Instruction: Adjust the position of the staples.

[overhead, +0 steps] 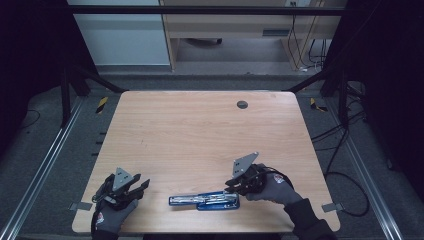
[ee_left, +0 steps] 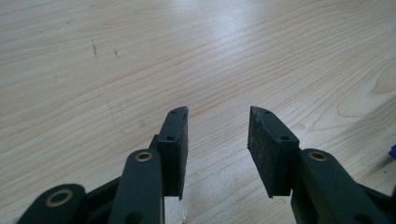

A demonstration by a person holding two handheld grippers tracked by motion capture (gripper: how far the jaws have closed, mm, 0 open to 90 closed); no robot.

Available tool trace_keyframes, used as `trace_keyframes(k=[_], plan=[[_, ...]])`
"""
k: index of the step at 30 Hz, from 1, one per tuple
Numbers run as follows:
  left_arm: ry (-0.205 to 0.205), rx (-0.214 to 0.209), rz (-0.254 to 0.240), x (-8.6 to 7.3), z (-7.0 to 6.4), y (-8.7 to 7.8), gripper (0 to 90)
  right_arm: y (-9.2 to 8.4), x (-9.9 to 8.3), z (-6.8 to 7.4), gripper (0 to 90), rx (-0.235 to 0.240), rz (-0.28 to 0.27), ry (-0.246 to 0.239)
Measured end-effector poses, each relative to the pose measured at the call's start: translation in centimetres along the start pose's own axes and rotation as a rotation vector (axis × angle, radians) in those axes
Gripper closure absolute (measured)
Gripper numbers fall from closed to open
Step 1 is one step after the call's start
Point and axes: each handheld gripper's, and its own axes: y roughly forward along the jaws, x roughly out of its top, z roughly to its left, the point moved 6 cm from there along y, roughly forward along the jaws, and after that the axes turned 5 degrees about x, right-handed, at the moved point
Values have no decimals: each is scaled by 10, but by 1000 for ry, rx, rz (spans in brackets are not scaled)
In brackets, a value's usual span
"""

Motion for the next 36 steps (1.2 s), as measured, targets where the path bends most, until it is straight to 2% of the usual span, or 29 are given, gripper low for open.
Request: trace_keyframes(k=[8,9,12,15,21,24,27,36], plan=[[-12,-7,-26,5,-4,-3,588,-15,-2,1,762,-129,-136,99],[-16,-10,-34,5,-4,-4,588,-17,-4,1,762,-156,-150,128],[-26,-6,-49,7,-5,-5,589,-21,-7,3,768,-192,-186,180],[-19,-22,-54,9,-8,-6,621,-27,-11,5,760,-223,-228,221],[-18,-59,-42,9,-16,-6,615,-31,-23,10,750,-296,-275,317],[-5,-80,-50,11,-21,-8,609,-33,-28,13,771,-333,-287,332],[14,-101,-62,13,-27,-11,603,-33,-33,19,789,-348,-293,344],[56,-183,-72,16,-42,-16,591,-30,-39,33,879,-347,-300,361]])
